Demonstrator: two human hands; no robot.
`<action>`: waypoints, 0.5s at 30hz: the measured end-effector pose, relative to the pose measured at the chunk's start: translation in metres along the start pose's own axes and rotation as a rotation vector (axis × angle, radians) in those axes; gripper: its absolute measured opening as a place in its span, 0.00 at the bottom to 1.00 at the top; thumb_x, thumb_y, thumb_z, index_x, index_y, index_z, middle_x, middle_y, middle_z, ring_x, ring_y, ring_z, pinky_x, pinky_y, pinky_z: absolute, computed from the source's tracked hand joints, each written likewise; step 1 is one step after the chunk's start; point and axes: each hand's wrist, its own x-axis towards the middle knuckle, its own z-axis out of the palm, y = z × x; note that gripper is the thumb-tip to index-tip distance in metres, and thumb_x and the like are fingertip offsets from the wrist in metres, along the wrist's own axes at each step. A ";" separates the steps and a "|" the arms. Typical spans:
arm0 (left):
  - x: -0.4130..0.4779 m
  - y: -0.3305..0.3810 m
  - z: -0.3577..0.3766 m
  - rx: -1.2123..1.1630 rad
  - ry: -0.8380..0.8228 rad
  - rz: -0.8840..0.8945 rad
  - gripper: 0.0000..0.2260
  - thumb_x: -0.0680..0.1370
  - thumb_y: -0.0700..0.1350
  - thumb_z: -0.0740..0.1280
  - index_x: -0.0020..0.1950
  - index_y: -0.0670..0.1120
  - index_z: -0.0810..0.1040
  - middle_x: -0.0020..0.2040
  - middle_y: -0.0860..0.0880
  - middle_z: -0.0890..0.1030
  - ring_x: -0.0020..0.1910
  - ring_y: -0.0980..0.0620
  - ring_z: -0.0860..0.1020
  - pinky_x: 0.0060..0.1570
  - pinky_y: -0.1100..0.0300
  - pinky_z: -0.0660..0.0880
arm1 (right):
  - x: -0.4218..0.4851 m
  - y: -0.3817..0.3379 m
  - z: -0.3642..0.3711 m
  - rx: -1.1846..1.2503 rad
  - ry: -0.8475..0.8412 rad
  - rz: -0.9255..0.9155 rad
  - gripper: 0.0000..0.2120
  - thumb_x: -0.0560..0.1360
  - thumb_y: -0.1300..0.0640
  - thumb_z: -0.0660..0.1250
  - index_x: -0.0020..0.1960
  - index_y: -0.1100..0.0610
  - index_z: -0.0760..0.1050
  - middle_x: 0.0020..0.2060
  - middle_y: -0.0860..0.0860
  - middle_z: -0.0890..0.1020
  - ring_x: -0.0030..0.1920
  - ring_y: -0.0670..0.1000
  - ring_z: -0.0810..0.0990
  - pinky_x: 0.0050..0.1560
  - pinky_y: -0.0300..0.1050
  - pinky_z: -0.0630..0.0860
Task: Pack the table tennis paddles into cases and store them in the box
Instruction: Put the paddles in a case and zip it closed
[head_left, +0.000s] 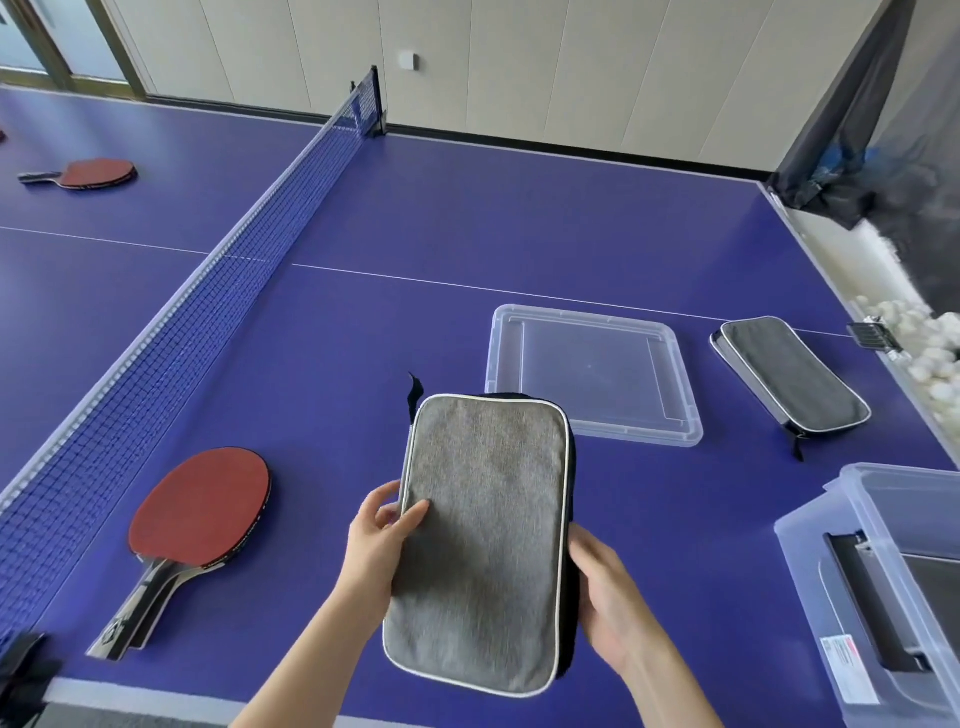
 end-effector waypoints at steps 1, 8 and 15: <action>-0.001 -0.003 0.006 0.141 0.086 0.059 0.25 0.75 0.44 0.72 0.70 0.49 0.68 0.59 0.47 0.77 0.55 0.47 0.77 0.58 0.45 0.73 | -0.001 0.002 0.001 -0.012 0.043 -0.026 0.15 0.81 0.52 0.58 0.52 0.58 0.81 0.52 0.59 0.83 0.50 0.54 0.83 0.45 0.45 0.79; -0.045 -0.031 0.074 0.677 -0.032 0.353 0.33 0.73 0.67 0.64 0.75 0.62 0.57 0.75 0.58 0.57 0.74 0.55 0.57 0.71 0.43 0.59 | -0.007 0.014 0.018 -0.216 0.293 -0.270 0.13 0.81 0.56 0.60 0.41 0.56 0.79 0.34 0.50 0.81 0.37 0.47 0.78 0.39 0.42 0.74; -0.053 -0.041 0.087 0.501 -0.076 0.326 0.27 0.75 0.58 0.68 0.72 0.63 0.62 0.71 0.58 0.62 0.72 0.58 0.60 0.68 0.61 0.60 | -0.012 0.027 0.022 -0.275 0.219 -0.282 0.15 0.81 0.59 0.58 0.39 0.52 0.78 0.33 0.46 0.80 0.35 0.43 0.77 0.37 0.35 0.74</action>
